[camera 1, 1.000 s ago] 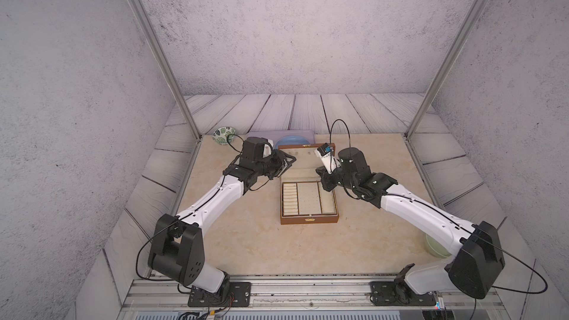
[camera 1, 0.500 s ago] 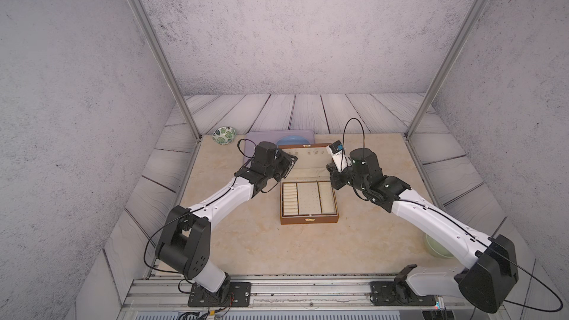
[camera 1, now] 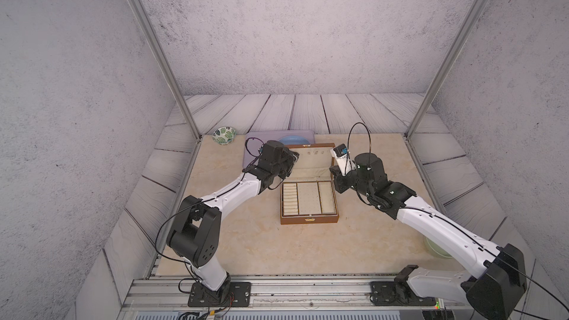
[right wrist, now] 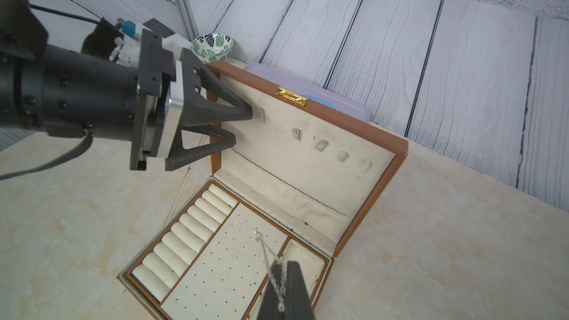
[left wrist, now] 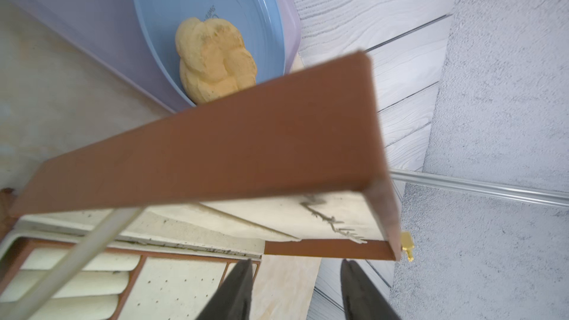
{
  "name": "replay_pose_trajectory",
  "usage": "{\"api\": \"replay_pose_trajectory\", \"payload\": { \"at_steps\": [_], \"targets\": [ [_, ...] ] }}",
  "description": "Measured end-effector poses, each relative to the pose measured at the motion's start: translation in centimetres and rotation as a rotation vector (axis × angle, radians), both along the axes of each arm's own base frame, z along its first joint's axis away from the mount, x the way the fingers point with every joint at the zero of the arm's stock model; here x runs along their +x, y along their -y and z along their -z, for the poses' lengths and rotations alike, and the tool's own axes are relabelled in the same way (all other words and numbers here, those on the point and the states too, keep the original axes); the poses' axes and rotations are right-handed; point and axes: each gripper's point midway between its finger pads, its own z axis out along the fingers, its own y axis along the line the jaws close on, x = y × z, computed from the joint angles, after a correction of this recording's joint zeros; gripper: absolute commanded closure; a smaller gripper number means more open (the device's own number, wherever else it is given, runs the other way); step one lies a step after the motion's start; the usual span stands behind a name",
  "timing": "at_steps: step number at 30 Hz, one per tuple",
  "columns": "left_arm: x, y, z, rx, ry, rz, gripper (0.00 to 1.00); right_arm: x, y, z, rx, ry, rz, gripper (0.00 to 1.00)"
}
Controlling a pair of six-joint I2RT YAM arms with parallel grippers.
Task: Put jewelry chain into jewelry box
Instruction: Open the fastener on the jewelry box.
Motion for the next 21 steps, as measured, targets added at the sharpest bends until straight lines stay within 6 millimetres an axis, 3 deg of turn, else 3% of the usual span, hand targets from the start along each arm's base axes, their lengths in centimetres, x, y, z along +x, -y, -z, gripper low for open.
{"api": "replay_pose_trajectory", "payload": {
  "at_steps": [7, 21],
  "targets": [
    [1.3, 0.0, 0.3, -0.019, 0.001, -0.052, 0.46, -0.1, 0.1, -0.2, 0.010, 0.007, 0.003, 1.00],
    [1.7, -0.4, 0.8, -0.017, -0.017, -0.092, 0.45, -0.1, 0.1, -0.5, 0.020, 0.016, 0.003, 1.00]
  ]
}}
